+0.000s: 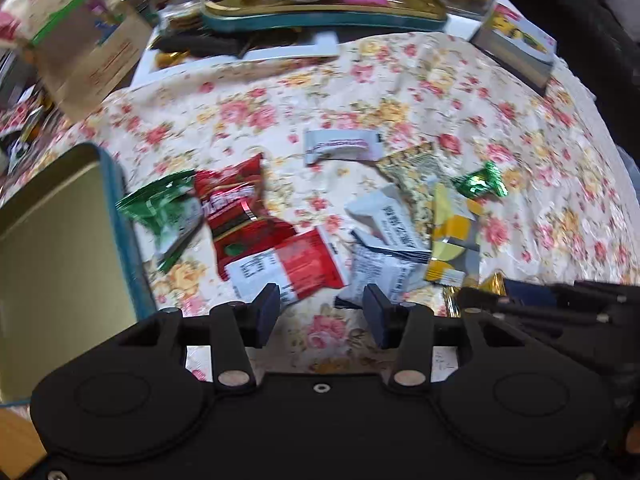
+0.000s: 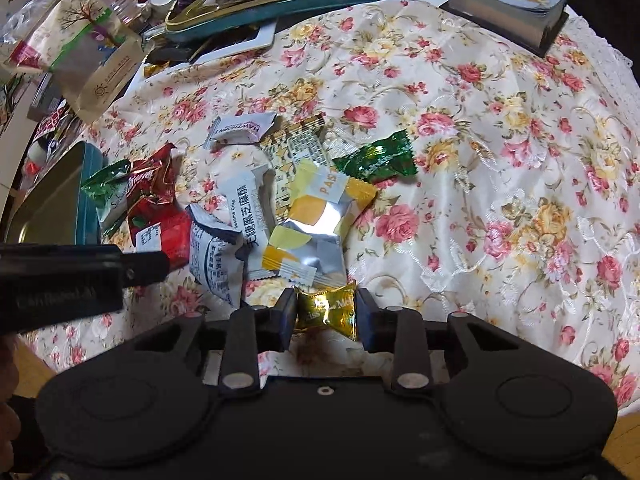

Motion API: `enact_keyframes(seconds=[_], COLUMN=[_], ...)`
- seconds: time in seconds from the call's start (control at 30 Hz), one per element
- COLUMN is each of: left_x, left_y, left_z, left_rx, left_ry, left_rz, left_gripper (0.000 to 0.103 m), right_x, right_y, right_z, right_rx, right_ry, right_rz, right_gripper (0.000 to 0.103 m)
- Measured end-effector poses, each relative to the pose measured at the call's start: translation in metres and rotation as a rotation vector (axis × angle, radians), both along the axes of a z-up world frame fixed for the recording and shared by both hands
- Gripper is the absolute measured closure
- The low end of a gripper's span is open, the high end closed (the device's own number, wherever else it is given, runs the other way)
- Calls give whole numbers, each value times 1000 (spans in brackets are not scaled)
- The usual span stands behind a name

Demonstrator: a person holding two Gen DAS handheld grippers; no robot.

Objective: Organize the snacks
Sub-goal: 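Move both tools from the tray over to the pile of wrapped snacks, then grasp the gold wrapped candy with the right tool while the left tool grasps the white-blue packet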

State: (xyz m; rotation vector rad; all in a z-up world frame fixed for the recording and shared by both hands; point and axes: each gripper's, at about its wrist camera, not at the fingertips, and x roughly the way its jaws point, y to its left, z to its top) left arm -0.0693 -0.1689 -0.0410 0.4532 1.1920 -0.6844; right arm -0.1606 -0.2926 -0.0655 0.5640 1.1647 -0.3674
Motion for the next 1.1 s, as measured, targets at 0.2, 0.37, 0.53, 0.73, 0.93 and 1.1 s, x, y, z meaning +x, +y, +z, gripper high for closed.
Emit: enact_keyframes(seconds=[0.2, 0.37, 0.53, 0.73, 0.93, 1.1], left_x=[-13, -11, -12, -23, -9, -5], left_y=[-14, -20, -27, -34, -35, -37], left_z=[-6, -12, -13, -15, -23, -27], left_rx=[-3, -7, -37, -31, -31, -29], left_ry=[-41, -25, 6, -43, -9, 7], left_rz=[-65, -54, -48, -123, -45, -40], left_gripper=[49, 49, 49, 49, 49, 49], right_x=[-13, -24, -28, -31, -33, -36], right_y=[-30, -53, -58, -55, -56, -56], right_z=[8, 16, 20, 24, 27, 24], right_rx=[43, 81, 124, 122, 163, 244], right_ry=[-13, -42, -52, -51, -61, -57], right_rz=[-143, -248, -250, -252, -273, -287], right_gripper=[85, 83, 81, 79, 78, 74])
